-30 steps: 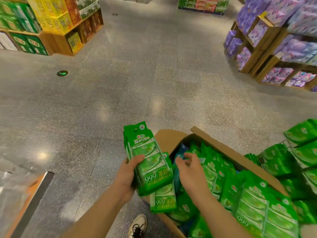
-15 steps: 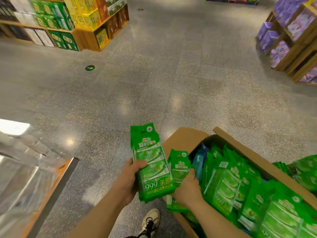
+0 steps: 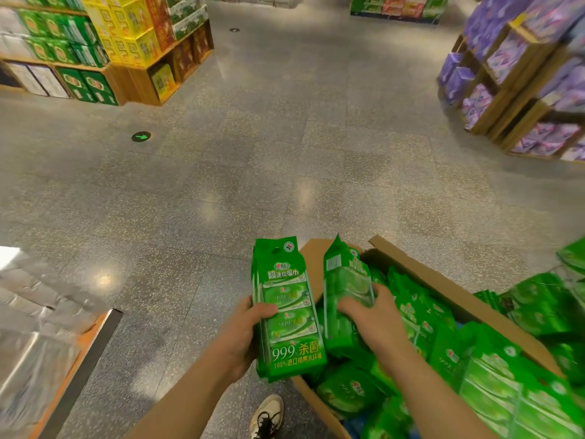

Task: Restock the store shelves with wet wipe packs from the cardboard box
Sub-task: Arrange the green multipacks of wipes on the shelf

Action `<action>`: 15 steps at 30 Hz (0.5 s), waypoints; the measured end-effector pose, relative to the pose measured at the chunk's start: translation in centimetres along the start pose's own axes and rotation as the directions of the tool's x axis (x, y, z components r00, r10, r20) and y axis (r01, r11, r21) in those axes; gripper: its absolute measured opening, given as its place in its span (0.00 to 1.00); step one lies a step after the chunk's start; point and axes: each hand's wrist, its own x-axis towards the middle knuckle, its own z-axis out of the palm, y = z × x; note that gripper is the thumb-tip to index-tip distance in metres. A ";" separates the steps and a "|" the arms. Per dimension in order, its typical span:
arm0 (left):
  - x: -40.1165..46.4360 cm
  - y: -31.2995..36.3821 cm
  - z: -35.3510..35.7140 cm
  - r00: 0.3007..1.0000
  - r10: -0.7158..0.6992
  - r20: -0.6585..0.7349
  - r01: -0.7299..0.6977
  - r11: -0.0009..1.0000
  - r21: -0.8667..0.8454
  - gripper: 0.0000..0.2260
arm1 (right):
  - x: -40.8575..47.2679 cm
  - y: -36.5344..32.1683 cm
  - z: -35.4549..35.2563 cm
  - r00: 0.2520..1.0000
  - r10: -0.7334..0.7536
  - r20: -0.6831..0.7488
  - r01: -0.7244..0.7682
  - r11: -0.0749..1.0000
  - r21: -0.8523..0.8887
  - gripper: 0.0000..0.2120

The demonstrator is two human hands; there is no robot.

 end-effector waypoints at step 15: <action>0.4 -0.4 7.4 0.968 -0.018 0.249 -0.001 0.997 0.074 0.49 | -4.1 -2.6 -0.8 0.958 -0.261 -0.119 0.194 0.896 -0.400 0.44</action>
